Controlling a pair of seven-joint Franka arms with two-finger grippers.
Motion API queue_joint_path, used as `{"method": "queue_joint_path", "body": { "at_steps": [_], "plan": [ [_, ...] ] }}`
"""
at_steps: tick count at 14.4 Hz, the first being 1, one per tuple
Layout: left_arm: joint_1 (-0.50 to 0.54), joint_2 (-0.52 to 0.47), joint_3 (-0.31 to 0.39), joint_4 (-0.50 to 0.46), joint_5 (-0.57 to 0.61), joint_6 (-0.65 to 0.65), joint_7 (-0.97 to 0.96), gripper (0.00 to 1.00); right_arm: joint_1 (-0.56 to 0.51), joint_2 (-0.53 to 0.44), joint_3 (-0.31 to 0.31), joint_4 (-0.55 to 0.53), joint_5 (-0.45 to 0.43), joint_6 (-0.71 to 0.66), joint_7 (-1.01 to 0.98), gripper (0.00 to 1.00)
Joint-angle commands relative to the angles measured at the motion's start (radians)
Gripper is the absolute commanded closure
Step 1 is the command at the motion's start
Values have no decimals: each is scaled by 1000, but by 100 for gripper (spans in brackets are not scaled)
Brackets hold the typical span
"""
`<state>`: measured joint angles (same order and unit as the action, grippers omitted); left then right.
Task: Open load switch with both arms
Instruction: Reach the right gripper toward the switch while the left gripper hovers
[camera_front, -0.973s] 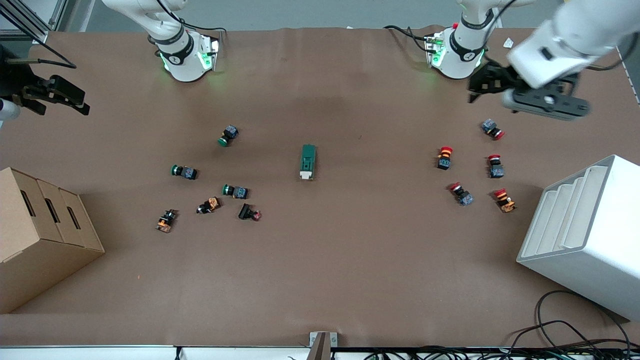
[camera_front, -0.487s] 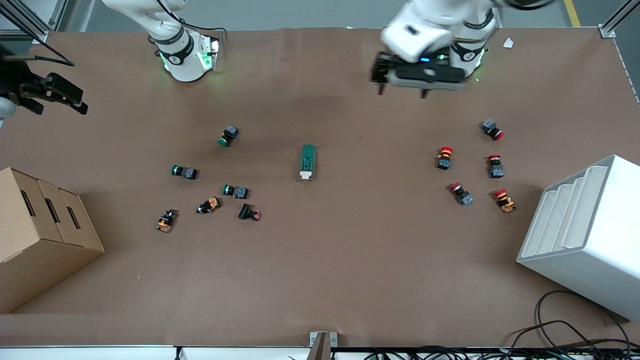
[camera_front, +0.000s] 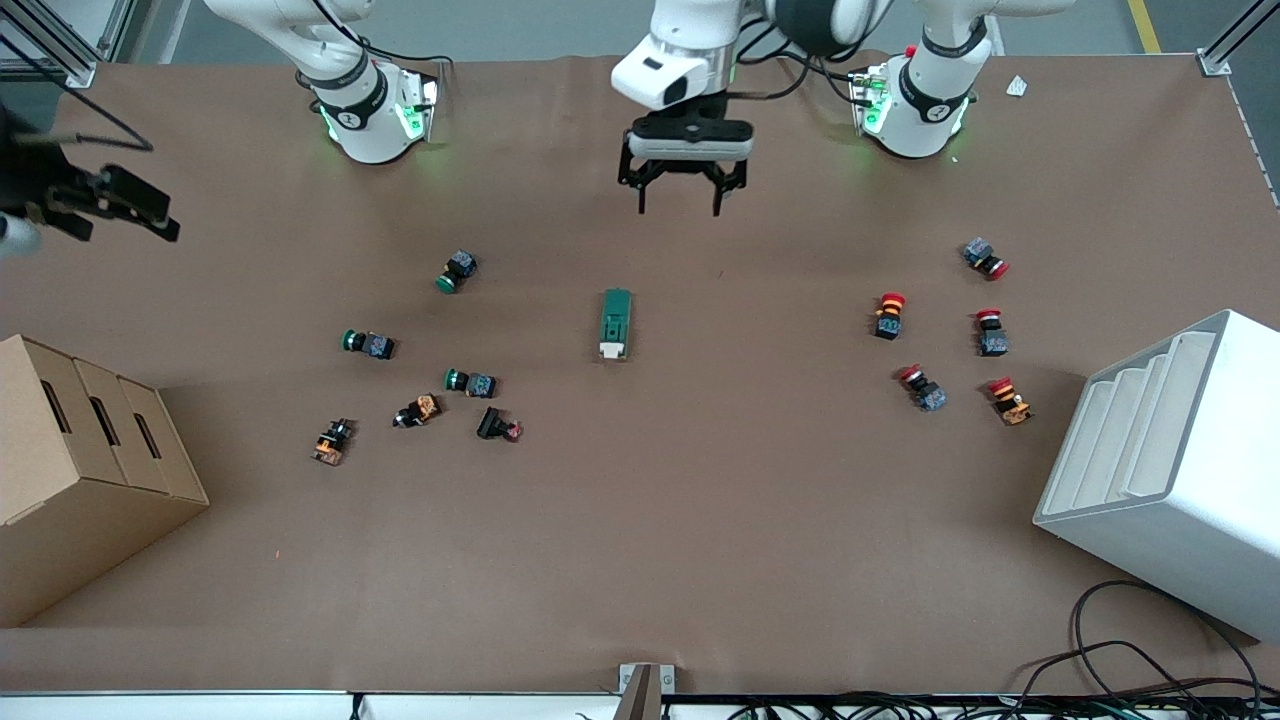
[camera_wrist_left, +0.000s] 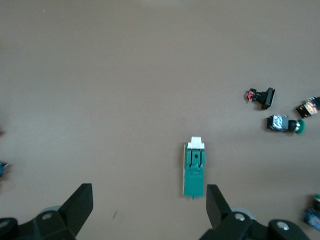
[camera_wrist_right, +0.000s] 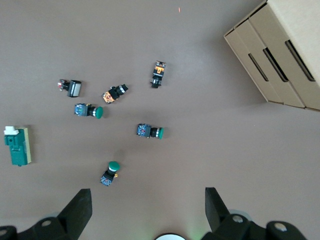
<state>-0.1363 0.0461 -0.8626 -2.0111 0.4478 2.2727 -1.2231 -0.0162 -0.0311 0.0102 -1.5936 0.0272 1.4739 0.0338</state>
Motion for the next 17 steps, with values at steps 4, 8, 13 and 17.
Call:
{"method": "queue_joint_path", "body": {
  "at_steps": [4, 8, 13, 17],
  "plan": [
    [-181, 237, 0, -66, 588, 62, -690, 0, -39, 172, 5, 30, 7, 16, -12, 0],
    [-276, 389, 2, -61, 889, -80, -1025, 0, -4, 191, 8, 14, 28, 32, 66, 0],
    [-400, 579, 13, -42, 1121, -304, -1104, 0, 183, 290, 8, 12, 57, 91, 511, 0],
    [-524, 722, 95, 46, 1249, -415, -1189, 0, 324, 407, 11, 23, 68, 152, 925, 0]
  ]
}}
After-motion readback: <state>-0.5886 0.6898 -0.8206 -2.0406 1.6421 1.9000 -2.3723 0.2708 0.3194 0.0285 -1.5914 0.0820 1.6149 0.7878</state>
